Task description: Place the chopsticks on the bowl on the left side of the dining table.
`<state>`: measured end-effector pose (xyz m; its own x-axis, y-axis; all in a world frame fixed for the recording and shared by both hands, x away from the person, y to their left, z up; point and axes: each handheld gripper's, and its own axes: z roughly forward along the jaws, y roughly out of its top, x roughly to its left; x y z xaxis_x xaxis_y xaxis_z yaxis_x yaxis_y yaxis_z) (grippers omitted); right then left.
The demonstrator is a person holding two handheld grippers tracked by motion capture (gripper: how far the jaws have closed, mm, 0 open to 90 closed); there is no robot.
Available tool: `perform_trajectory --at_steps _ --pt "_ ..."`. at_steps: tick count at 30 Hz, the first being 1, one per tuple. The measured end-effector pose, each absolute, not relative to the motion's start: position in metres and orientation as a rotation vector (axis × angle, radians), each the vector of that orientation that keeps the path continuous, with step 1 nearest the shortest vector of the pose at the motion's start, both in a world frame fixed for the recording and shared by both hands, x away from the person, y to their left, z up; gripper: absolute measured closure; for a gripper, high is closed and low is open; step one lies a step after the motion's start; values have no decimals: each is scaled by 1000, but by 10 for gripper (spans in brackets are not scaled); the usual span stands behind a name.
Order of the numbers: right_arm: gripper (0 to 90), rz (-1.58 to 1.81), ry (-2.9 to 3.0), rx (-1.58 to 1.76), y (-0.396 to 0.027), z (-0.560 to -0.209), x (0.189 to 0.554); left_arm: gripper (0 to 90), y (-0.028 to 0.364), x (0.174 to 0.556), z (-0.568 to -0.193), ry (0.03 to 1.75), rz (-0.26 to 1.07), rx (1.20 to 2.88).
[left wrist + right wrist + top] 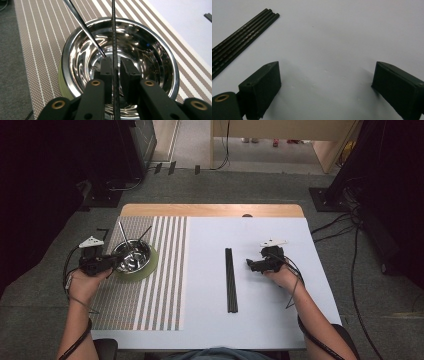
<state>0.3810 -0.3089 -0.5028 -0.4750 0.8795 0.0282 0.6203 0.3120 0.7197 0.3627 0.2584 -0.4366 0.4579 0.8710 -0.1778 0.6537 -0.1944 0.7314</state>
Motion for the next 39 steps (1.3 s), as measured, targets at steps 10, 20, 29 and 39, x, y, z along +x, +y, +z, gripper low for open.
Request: perform_trajectory --at_steps 10,20,29,39 --pt "77 964 2214 1338 -309 -503 381 698 248 364 -432 1271 376 1909" --pt "77 962 2214 1337 -309 -503 381 485 235 367 -430 1292 390 1877" --pt "77 962 2215 1337 -309 -503 381 394 228 366 -423 1312 413 1840" --pt "77 963 2216 1336 -309 -503 381 372 209 366 -417 1277 445 1902"
